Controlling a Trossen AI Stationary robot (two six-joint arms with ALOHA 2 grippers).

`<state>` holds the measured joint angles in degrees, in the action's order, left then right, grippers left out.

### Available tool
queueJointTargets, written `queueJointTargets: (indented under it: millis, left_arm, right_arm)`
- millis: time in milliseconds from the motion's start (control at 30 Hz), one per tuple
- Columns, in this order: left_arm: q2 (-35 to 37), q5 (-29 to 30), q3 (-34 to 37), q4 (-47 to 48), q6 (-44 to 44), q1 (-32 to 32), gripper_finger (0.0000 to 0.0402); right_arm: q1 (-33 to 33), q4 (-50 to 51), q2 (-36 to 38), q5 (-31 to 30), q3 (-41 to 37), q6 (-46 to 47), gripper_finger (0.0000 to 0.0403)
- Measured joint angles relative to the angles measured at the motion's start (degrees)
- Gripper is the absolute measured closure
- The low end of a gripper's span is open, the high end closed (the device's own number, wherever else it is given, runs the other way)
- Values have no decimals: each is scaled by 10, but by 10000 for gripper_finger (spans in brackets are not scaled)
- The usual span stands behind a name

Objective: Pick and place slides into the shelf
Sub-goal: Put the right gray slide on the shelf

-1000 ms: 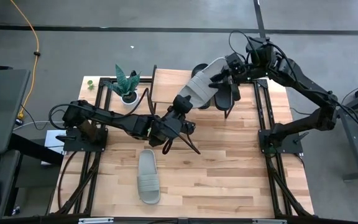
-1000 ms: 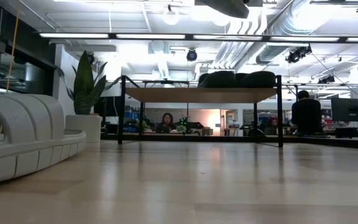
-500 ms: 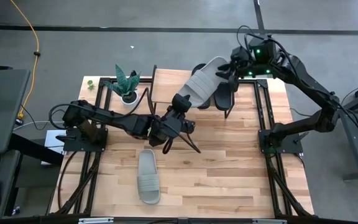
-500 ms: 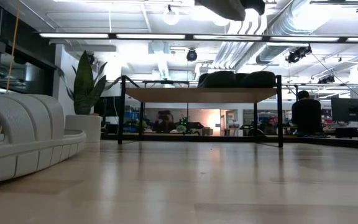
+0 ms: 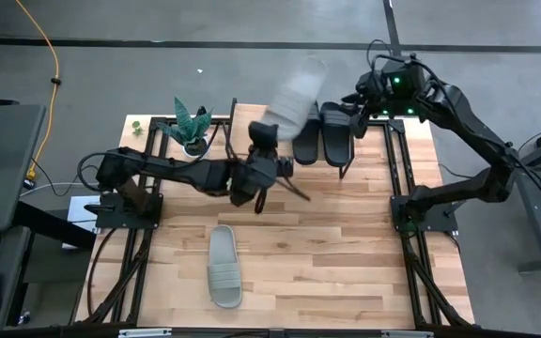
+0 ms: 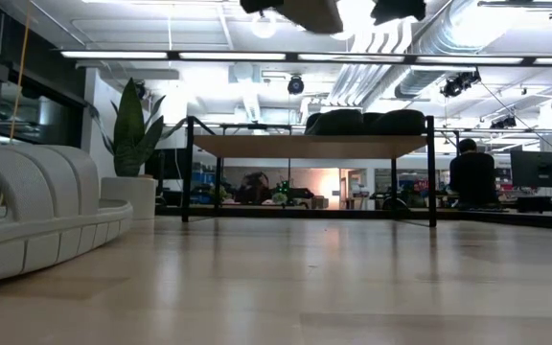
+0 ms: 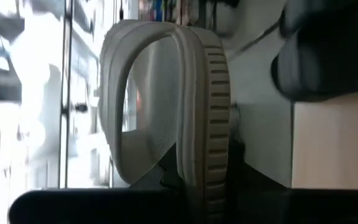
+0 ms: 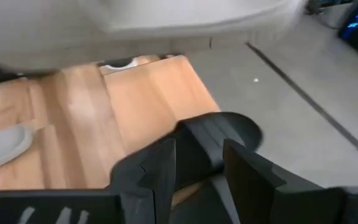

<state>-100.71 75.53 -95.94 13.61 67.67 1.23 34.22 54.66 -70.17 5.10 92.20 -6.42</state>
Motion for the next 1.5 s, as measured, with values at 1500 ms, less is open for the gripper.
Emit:
queueJointTargets:
  millis: [1500]
  left_arm:
    - [-73,24,0,395,-588,-81,369]
  right_arm:
    - [-58,30,49,-12,0,4,276]
